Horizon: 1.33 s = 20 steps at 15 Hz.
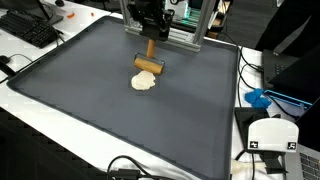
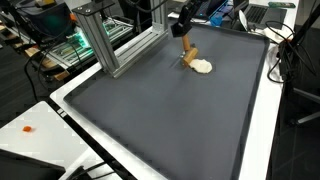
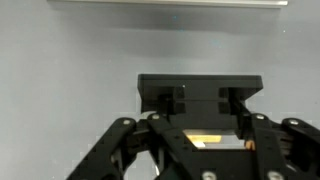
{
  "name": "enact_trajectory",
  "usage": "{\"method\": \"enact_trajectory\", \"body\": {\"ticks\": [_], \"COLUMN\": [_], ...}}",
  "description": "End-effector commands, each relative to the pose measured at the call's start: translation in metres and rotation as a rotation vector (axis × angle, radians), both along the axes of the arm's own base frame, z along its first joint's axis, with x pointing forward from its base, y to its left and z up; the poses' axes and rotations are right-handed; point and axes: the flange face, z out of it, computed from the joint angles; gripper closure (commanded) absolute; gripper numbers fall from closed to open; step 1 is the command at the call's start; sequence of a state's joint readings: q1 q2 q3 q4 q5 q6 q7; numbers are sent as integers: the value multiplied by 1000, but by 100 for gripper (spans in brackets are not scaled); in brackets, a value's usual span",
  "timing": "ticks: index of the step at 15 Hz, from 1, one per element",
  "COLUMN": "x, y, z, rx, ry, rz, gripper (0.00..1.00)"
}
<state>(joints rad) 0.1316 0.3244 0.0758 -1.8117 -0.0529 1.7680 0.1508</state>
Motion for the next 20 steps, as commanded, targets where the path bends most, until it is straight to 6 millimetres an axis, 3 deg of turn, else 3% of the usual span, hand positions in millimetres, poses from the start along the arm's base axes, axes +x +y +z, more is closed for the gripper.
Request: {"method": "enact_trajectory", "body": {"ticks": [1, 9, 20], "x": [-1, -6, -62], "y": [-9, -19, -22], "z": [25, 55, 123], "rx": [7, 14, 146], "ry": [22, 49, 156], "rz": [-22, -61, -132], "gripper": [65, 65, 65]}}
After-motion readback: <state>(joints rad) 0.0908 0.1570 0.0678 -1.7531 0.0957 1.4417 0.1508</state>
